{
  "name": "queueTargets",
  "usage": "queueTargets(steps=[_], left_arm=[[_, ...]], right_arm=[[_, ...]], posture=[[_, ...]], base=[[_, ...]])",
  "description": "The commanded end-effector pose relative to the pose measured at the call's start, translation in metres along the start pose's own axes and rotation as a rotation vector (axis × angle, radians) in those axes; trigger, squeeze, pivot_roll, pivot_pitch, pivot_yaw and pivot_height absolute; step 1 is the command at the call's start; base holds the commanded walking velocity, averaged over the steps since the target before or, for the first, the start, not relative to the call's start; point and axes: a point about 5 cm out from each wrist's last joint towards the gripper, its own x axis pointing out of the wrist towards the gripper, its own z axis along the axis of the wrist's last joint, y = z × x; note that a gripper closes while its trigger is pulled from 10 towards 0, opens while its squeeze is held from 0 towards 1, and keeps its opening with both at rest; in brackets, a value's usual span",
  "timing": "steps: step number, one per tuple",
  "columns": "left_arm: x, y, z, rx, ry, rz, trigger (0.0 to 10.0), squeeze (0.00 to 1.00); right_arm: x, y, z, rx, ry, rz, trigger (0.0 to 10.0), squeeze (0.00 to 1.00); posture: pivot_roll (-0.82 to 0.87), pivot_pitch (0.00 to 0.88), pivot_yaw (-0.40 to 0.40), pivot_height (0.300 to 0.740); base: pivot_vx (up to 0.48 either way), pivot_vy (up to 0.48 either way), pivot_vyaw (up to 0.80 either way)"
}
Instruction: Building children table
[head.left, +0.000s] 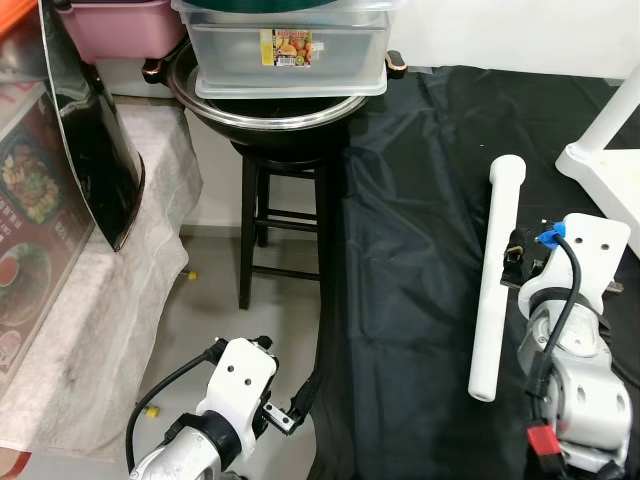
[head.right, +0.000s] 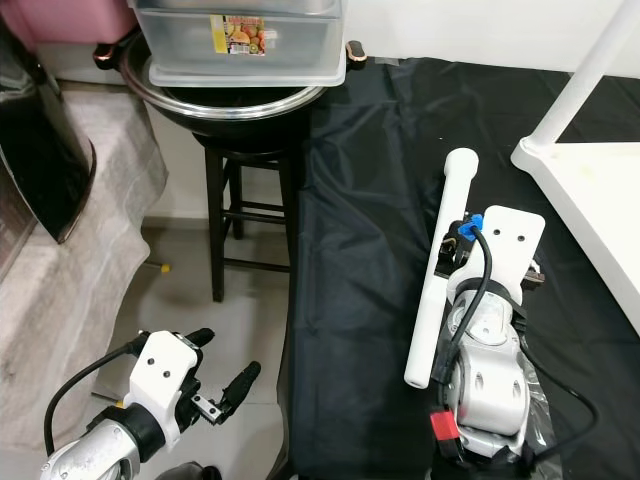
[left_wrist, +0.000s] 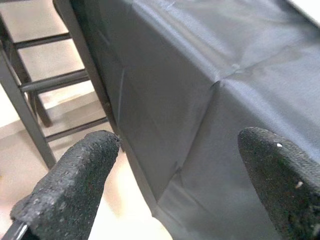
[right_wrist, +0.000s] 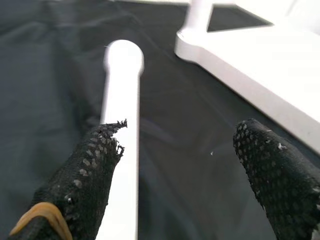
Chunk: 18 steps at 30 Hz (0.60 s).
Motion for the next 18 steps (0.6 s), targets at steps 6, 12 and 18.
queueTargets(steps=[6, 12, 18], left_arm=[[-0.002, -0.004, -0.004, -0.017, 0.021, -0.014, 10.0, 0.00], [-0.001, -0.005, -0.005, -0.017, 0.019, -0.012, 10.0, 0.00], [-0.001, -0.005, -0.005, -0.019, 0.020, -0.009, 10.0, 0.00]], right_arm=[[0.020, -0.001, -0.003, 0.100, 0.078, -0.041, 10.0, 0.00], [0.030, 0.025, -0.009, 0.185, 0.172, 0.025, 10.0, 0.00], [0.037, 0.050, 0.001, 0.229, 0.222, 0.069, 10.0, 0.00]], posture=[[0.09, 0.191, -0.074, 0.740], [0.10, 0.191, -0.082, 0.740], [0.09, 0.190, -0.085, 0.740]], base=[[0.000, 0.000, 0.00], [0.000, 0.000, 0.00], [0.000, 0.000, 0.00]])
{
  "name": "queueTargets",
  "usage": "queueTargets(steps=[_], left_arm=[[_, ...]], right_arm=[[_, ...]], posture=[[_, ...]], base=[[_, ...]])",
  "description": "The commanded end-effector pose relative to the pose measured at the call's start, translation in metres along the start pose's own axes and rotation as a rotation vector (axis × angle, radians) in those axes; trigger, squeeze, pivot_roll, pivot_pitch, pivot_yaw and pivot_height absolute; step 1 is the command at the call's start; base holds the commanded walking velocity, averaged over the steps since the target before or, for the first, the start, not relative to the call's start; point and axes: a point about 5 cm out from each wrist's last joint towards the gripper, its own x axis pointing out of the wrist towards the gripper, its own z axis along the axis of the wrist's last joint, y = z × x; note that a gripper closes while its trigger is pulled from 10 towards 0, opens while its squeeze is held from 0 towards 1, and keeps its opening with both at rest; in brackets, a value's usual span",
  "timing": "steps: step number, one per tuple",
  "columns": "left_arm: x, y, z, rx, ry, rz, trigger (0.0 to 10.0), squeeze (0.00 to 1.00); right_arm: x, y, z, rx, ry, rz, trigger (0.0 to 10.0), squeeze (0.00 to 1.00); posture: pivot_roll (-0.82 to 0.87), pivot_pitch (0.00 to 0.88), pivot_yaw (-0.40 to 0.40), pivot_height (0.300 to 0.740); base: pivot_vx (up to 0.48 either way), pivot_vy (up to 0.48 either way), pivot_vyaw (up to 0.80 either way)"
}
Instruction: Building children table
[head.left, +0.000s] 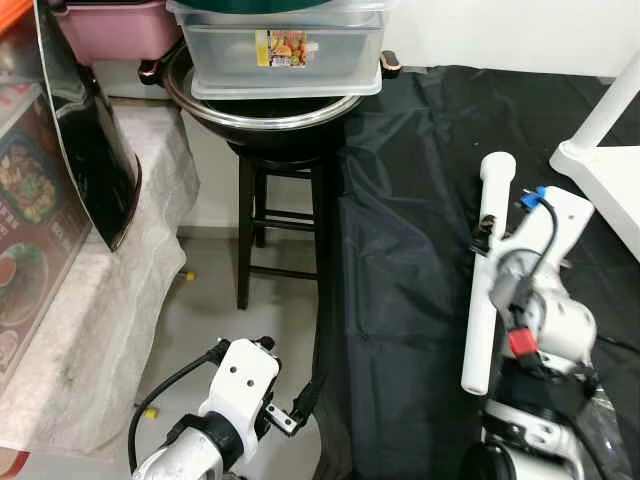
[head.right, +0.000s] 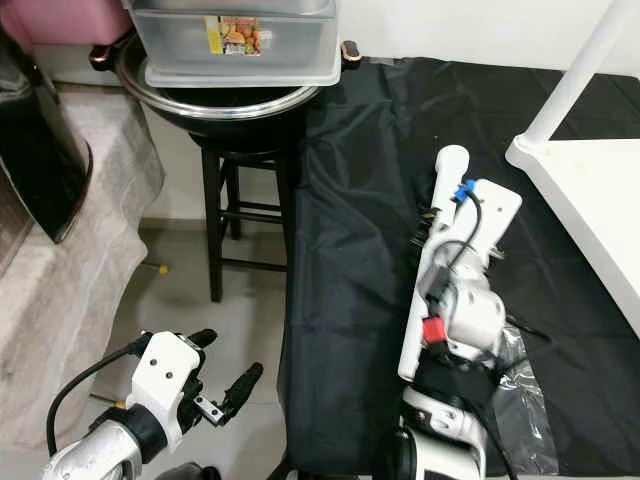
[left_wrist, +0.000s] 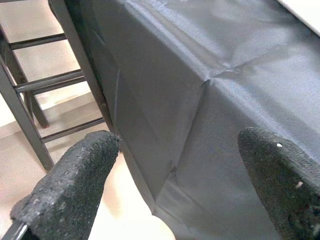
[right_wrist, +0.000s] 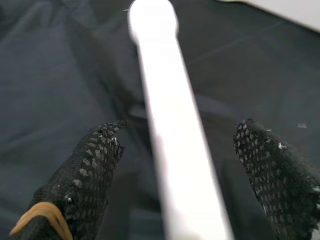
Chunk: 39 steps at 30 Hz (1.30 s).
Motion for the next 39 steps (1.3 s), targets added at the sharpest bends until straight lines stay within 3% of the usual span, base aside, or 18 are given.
queueTargets(steps=[1, 9, 13, 15, 22, 24, 26, 28, 31, 33, 39], left_arm=[[-0.002, -0.002, -0.005, -0.010, 0.022, -0.002, 10.0, 0.00], [-0.002, -0.001, -0.005, -0.015, 0.020, 0.004, 10.0, 0.00], [-0.002, -0.002, -0.005, -0.018, 0.022, 0.007, 10.0, 0.00], [-0.002, -0.002, -0.005, -0.021, 0.024, 0.006, 10.0, 0.00], [-0.002, -0.002, -0.006, -0.024, 0.025, 0.004, 10.0, 0.00], [-0.002, -0.002, -0.006, -0.025, 0.026, 0.004, 10.0, 0.00], [-0.002, -0.002, -0.006, -0.025, 0.026, 0.004, 10.0, 0.00], [-0.001, -0.002, -0.006, -0.024, 0.027, 0.005, 10.0, 0.00], [-0.001, -0.002, -0.006, -0.024, 0.027, 0.006, 10.0, 0.00], [-0.001, -0.003, -0.006, -0.026, 0.029, 0.008, 10.0, 0.00], [-0.001, -0.002, -0.006, -0.030, 0.031, 0.013, 10.0, 0.00]], right_arm=[[0.002, 0.003, -0.002, 0.017, 0.034, -0.010, 10.0, 0.00], [-0.001, 0.015, -0.002, 0.029, 0.140, -0.016, 10.0, 0.00], [-0.003, 0.017, 0.011, 0.048, 0.110, -0.012, 10.0, 0.00], [-0.006, 0.023, 0.034, 0.047, 0.024, -0.004, 10.0, 0.00], [-0.008, 0.030, 0.046, 0.057, 0.025, -0.003, 10.0, 0.00], [-0.012, 0.036, 0.042, 0.107, 0.134, -0.002, 10.0, 0.00], [-0.012, 0.036, 0.042, 0.107, 0.134, -0.002, 10.0, 0.00], [-0.015, 0.036, 0.034, 0.138, 0.240, -0.043, 10.0, 0.00], [-0.016, 0.035, 0.031, 0.139, 0.270, -0.061, 10.0, 0.00], [-0.017, 0.035, 0.030, 0.096, 0.341, -0.114, 10.0, 0.00], [-0.016, 0.032, 0.045, -0.008, 0.368, -0.111, 10.0, 0.00]], posture=[[0.09, 0.190, -0.085, 0.740], [0.09, 0.193, -0.090, 0.740], [0.09, 0.193, -0.090, 0.740], [0.09, 0.193, -0.090, 0.740], [0.09, 0.193, -0.089, 0.740], [0.09, 0.193, -0.089, 0.740], [0.09, 0.193, -0.089, 0.740], [0.09, 0.192, -0.090, 0.740], [0.09, 0.192, -0.090, 0.740], [0.09, 0.191, -0.089, 0.740], [0.09, 0.188, -0.091, 0.740]], base=[[0.000, 0.000, 0.00], [0.000, 0.000, 0.00], [0.000, 0.000, 0.00], [0.000, 0.000, 0.00], [0.000, 0.000, 0.00], [0.000, 0.000, 0.00], [0.000, 0.000, 0.00], [0.000, 0.000, 0.00], [0.000, 0.000, 0.00], [0.000, 0.000, 0.00], [0.000, 0.000, 0.00]])
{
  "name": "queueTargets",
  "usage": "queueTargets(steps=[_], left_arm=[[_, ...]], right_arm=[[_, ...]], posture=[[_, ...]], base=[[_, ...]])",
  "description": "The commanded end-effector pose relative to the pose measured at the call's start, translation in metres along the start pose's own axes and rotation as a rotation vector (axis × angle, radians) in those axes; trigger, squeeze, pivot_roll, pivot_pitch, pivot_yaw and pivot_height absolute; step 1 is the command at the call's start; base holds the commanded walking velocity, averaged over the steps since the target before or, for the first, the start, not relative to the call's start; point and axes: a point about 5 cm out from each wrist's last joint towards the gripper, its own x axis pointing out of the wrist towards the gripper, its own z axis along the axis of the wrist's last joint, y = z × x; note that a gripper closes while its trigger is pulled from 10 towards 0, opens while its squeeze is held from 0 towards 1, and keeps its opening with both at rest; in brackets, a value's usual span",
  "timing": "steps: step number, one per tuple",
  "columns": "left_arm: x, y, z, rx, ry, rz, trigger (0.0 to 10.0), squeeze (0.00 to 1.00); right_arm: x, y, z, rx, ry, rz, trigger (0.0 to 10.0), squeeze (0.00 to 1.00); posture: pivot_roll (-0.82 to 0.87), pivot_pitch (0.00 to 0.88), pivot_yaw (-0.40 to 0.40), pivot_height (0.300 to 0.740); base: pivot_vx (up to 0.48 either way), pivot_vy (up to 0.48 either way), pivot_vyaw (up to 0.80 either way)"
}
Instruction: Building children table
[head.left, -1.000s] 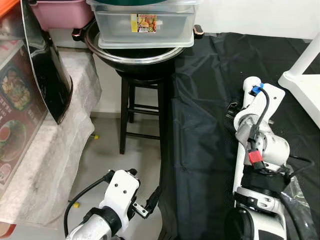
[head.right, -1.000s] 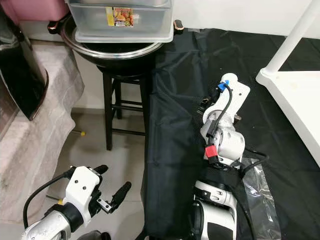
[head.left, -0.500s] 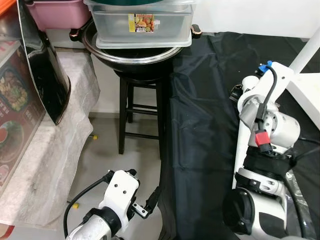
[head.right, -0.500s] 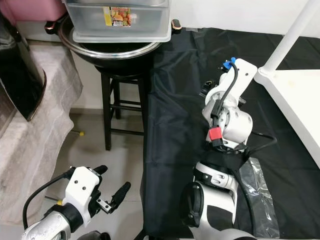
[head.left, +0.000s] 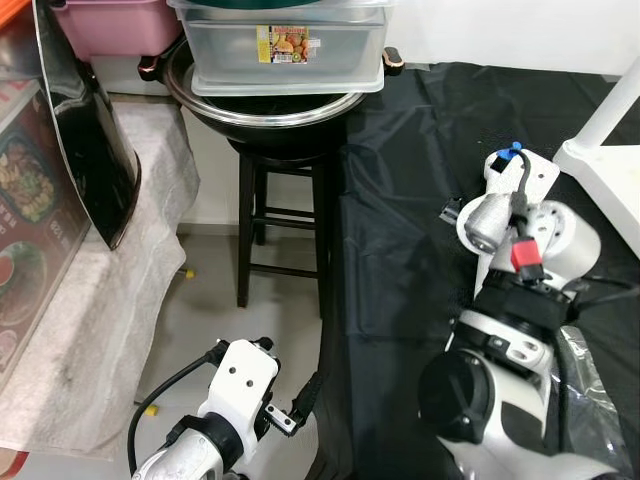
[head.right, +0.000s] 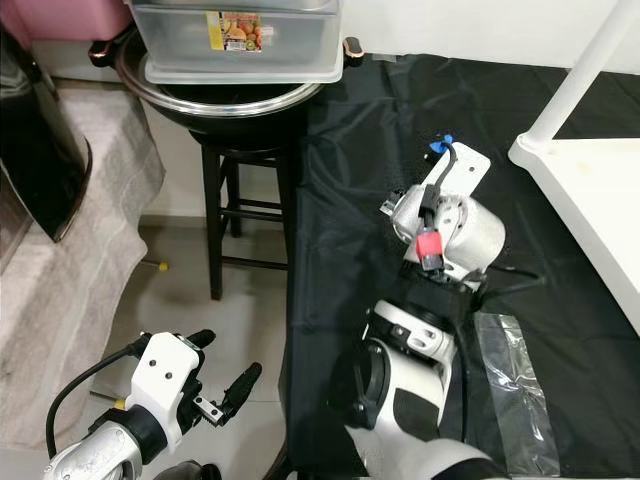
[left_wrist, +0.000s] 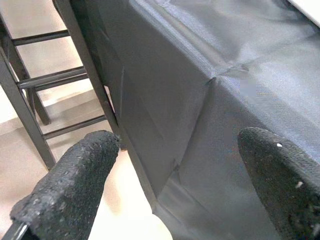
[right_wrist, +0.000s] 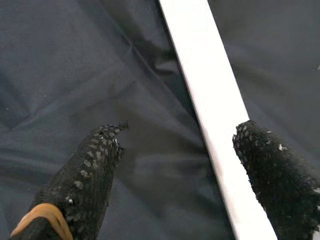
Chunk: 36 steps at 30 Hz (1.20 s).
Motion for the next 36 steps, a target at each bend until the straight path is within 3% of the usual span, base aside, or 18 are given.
queueTargets(steps=[1, 5, 8, 11, 12, 16, 36], left_arm=[[-0.001, -0.002, -0.006, -0.024, 0.031, -0.001, 10.0, 0.00], [0.000, -0.001, -0.006, -0.023, 0.032, 0.003, 10.0, 0.00], [0.000, -0.001, -0.006, -0.023, 0.032, 0.004, 10.0, 0.00], [0.000, -0.001, -0.006, -0.023, 0.033, 0.005, 10.0, 0.00], [0.000, 0.000, -0.007, -0.022, 0.033, 0.008, 10.0, 0.00], [0.000, 0.000, -0.007, -0.020, 0.033, 0.008, 10.0, 0.00], [0.001, -0.001, -0.007, -0.021, 0.034, 0.012, 10.0, 0.00]], right_arm=[[0.000, -0.001, 0.003, -0.037, 0.013, -0.006, 10.0, 0.00], [-0.003, -0.009, 0.017, -0.089, -0.027, -0.030, 10.0, 0.00], [-0.002, -0.012, 0.016, -0.127, 0.000, -0.043, 10.0, 0.00], [0.000, -0.015, 0.012, -0.160, 0.030, -0.054, 10.0, 0.00], [0.004, -0.020, -0.001, -0.181, 0.129, -0.060, 10.0, 0.00], [0.008, -0.024, -0.012, -0.174, 0.196, -0.072, 10.0, 0.00], [0.028, -0.045, -0.038, -0.241, 0.305, -0.127, 10.0, 0.00]], posture=[[0.09, 0.188, -0.091, 0.740], [0.08, 0.187, -0.090, 0.740], [0.08, 0.187, -0.089, 0.740], [0.08, 0.188, -0.089, 0.740], [0.08, 0.185, -0.089, 0.740], [0.09, 0.184, -0.090, 0.740], [0.08, 0.189, -0.092, 0.740]], base=[[0.000, 0.000, 0.00], [0.000, 0.000, 0.00], [0.000, 0.000, 0.00], [0.000, 0.000, 0.00], [0.000, 0.000, 0.00], [0.000, 0.000, 0.00], [0.000, 0.000, 0.00]])
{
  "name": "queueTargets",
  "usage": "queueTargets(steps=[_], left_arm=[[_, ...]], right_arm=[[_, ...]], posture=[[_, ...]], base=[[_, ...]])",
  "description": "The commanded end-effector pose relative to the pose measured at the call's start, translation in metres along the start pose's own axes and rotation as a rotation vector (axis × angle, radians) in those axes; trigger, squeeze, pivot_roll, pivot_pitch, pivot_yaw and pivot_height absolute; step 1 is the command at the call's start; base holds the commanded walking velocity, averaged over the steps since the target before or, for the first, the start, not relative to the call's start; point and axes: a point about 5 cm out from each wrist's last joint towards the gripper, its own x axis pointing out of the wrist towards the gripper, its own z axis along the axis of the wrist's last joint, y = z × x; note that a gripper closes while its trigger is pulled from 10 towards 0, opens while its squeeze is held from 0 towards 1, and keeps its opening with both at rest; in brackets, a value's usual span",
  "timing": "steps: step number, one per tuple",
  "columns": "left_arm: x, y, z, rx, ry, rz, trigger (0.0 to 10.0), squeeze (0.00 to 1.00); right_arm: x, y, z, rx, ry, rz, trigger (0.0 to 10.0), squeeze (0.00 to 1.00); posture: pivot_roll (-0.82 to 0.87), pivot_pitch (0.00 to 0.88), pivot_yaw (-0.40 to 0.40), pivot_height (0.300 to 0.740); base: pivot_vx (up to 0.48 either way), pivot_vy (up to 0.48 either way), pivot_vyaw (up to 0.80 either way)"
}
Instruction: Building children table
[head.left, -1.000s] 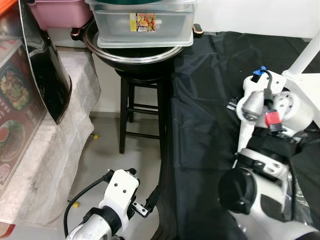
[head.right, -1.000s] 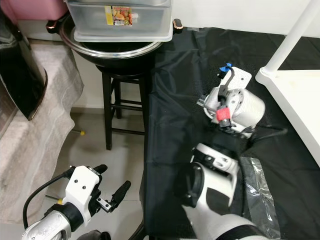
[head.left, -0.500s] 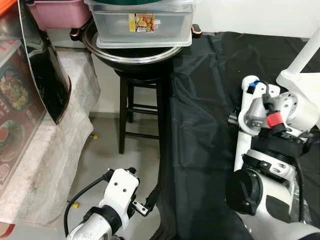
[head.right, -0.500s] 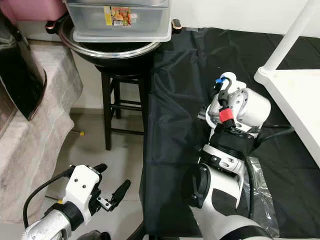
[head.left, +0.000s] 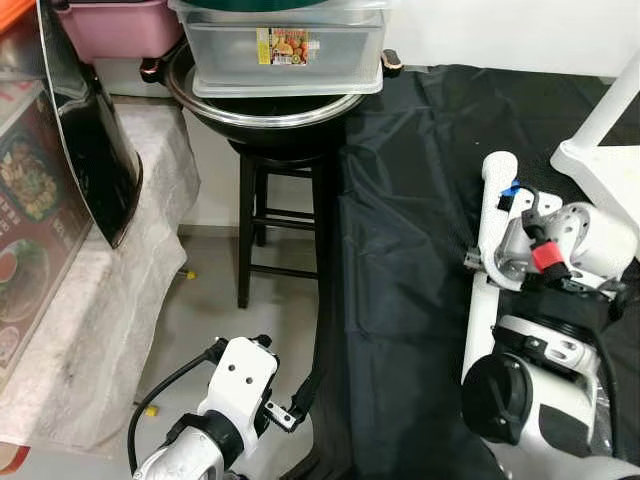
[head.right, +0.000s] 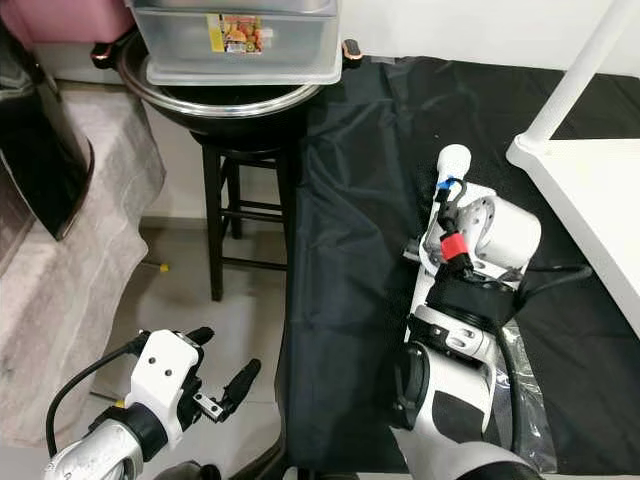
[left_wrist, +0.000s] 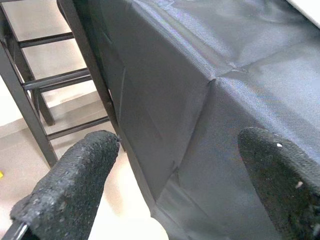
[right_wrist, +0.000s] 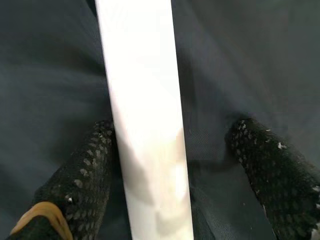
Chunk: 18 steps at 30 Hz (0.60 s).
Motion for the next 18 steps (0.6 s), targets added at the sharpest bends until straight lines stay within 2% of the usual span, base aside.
queueTargets(steps=[1, 4, 11, 12, 18], left_arm=[[-0.001, -0.002, -0.008, -0.018, 0.038, -0.003, 10.0, 0.00], [-0.001, -0.002, -0.007, -0.017, 0.036, -0.003, 10.0, 0.00], [-0.001, -0.002, -0.007, -0.016, 0.035, -0.004, 10.0, 0.00], [-0.001, -0.002, -0.007, -0.015, 0.035, -0.004, 10.0, 0.00], [-0.002, -0.002, -0.007, -0.014, 0.035, -0.002, 10.0, 0.00]], right_arm=[[0.010, -0.003, -0.011, -0.024, 0.066, -0.013, 10.0, 0.00], [0.017, -0.002, -0.018, -0.031, 0.104, 0.002, 10.0, 0.00], [0.027, 0.001, -0.026, -0.056, 0.117, 0.016, 10.0, 0.00], [0.031, 0.002, -0.029, -0.055, 0.131, 0.018, 0.0, 0.00], [0.037, 0.000, -0.036, -0.010, 0.157, 0.025, 0.0, 0.00]], posture=[[0.08, 0.189, -0.092, 0.740], [0.08, 0.189, -0.096, 0.740], [0.09, 0.192, -0.096, 0.740], [0.09, 0.192, -0.096, 0.740], [0.09, 0.194, -0.097, 0.740]], base=[[0.000, 0.000, 0.00], [0.000, 0.000, 0.00], [0.000, 0.000, 0.00], [0.000, 0.000, 0.00], [0.000, 0.000, 0.00]])
